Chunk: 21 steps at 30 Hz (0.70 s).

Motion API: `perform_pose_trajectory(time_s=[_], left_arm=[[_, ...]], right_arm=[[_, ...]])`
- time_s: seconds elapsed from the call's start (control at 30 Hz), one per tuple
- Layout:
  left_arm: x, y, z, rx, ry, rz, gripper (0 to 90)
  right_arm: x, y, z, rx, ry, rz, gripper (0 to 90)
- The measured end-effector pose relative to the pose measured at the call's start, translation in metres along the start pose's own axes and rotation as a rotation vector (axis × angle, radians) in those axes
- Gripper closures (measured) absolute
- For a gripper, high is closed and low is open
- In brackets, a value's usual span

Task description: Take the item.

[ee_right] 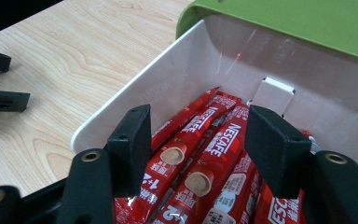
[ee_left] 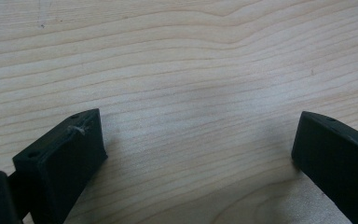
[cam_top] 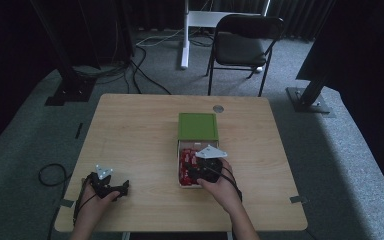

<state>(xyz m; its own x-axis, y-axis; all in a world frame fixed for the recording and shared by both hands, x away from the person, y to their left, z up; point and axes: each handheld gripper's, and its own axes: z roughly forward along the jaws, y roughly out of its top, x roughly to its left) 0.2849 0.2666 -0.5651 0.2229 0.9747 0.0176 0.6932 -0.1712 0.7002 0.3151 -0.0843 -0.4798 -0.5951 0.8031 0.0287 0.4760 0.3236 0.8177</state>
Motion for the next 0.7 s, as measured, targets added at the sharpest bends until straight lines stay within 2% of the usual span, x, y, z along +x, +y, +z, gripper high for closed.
perform_pose_trajectory(time_s=[0.07,0.1,0.2,0.3,0.4,0.7], left_arm=[[0.0001,0.0000,-0.0002,0.002,0.000,0.002,3.1],[0.0001,0.0000,-0.0001,0.001,0.000,0.002,3.1],[0.0002,0.0000,-0.0002,0.002,0.000,0.002,3.1],[0.0002,0.0001,-0.0002,0.002,0.000,0.002,3.1],[0.0001,0.0000,-0.0001,0.002,0.000,0.002,3.1],[0.0002,0.0000,-0.0001,0.002,0.000,0.003,3.1]], right_arm=[[-0.0002,-0.0003,0.0003,0.015,0.014,0.025,45.2],[-0.0009,-0.0008,0.0008,0.047,0.015,0.025,45.4],[-0.0010,-0.0026,0.0019,0.069,-0.003,0.008,49.9],[-0.0039,-0.0050,0.0036,0.097,-0.014,0.034,51.4],[-0.0055,-0.0074,0.0047,0.108,-0.035,0.046,52.7],[-0.0044,-0.0093,0.0079,0.119,-0.056,0.073,51.8]])
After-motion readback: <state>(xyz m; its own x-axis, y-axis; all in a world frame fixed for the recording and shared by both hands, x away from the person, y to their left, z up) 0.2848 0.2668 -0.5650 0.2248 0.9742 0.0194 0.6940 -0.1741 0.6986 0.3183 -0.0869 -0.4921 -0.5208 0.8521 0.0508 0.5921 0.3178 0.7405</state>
